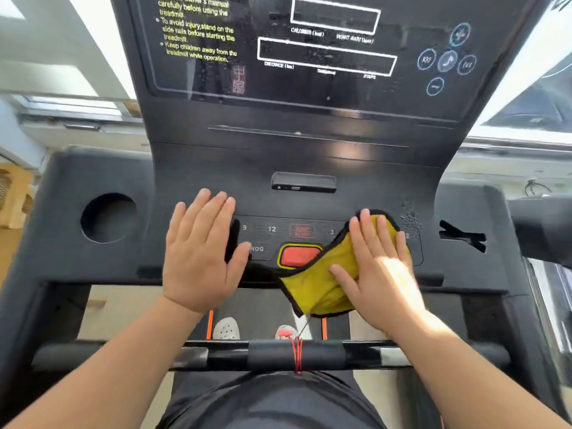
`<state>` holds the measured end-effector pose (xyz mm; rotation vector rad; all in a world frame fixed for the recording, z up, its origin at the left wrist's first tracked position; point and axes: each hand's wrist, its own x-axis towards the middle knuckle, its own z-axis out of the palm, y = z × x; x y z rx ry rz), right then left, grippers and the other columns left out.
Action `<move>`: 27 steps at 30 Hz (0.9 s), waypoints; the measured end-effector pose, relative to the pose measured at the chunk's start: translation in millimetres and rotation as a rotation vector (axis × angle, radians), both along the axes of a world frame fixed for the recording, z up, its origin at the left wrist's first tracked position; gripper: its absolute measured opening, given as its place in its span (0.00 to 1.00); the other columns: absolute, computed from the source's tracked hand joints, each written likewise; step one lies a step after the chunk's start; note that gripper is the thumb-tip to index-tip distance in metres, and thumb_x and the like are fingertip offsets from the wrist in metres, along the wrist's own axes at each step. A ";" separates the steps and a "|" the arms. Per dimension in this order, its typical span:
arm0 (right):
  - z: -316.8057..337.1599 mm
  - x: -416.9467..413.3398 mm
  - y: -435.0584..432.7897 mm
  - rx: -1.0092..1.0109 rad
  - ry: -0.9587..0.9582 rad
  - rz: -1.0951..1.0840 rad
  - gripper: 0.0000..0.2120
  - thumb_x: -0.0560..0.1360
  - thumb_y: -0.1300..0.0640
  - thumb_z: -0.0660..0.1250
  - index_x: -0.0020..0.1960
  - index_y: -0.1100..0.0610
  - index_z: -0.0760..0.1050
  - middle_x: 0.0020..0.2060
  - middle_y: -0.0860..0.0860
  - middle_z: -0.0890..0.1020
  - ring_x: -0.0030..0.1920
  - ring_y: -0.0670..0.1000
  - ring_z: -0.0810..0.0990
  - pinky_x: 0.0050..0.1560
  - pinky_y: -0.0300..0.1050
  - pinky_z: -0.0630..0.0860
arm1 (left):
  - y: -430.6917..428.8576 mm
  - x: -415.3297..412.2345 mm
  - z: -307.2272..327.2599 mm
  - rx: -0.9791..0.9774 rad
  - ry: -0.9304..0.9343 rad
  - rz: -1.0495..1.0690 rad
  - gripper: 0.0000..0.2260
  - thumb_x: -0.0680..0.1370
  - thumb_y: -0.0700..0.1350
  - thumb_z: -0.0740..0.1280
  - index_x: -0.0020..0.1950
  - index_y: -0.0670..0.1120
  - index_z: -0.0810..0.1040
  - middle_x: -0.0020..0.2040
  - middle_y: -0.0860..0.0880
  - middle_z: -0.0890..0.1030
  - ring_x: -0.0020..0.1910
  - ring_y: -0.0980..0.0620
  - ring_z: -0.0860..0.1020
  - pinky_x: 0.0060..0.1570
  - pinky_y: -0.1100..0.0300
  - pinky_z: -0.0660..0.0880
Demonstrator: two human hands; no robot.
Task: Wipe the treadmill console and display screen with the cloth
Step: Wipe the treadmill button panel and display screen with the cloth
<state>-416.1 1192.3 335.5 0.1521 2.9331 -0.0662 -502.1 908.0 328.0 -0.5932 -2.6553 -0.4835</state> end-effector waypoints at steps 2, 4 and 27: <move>1.0 8.0 14.1 0.032 0.002 -0.073 0.44 0.79 0.28 0.43 0.84 0.55 0.48 0.84 0.54 0.47 0.84 0.59 0.44 0.81 0.64 0.42 | 24.3 1.5 0.3 -0.023 -0.014 -0.014 0.28 0.79 0.56 0.59 0.73 0.38 0.72 0.72 0.40 0.74 0.75 0.38 0.67 0.75 0.39 0.59; 2.0 10.1 28.1 0.026 -0.017 -0.171 0.46 0.77 0.27 0.39 0.84 0.56 0.43 0.84 0.55 0.42 0.83 0.58 0.38 0.81 0.62 0.37 | 44.7 0.9 0.0 -0.055 -0.032 -0.025 0.29 0.80 0.57 0.58 0.74 0.38 0.71 0.73 0.40 0.73 0.76 0.38 0.66 0.76 0.39 0.58; -5.0 17.5 96.7 0.010 0.001 0.189 0.44 0.80 0.27 0.40 0.85 0.55 0.46 0.84 0.52 0.45 0.84 0.55 0.41 0.82 0.59 0.45 | 64.8 0.4 -0.8 -0.105 -0.129 0.084 0.32 0.78 0.58 0.56 0.74 0.38 0.69 0.74 0.40 0.71 0.76 0.39 0.64 0.76 0.41 0.56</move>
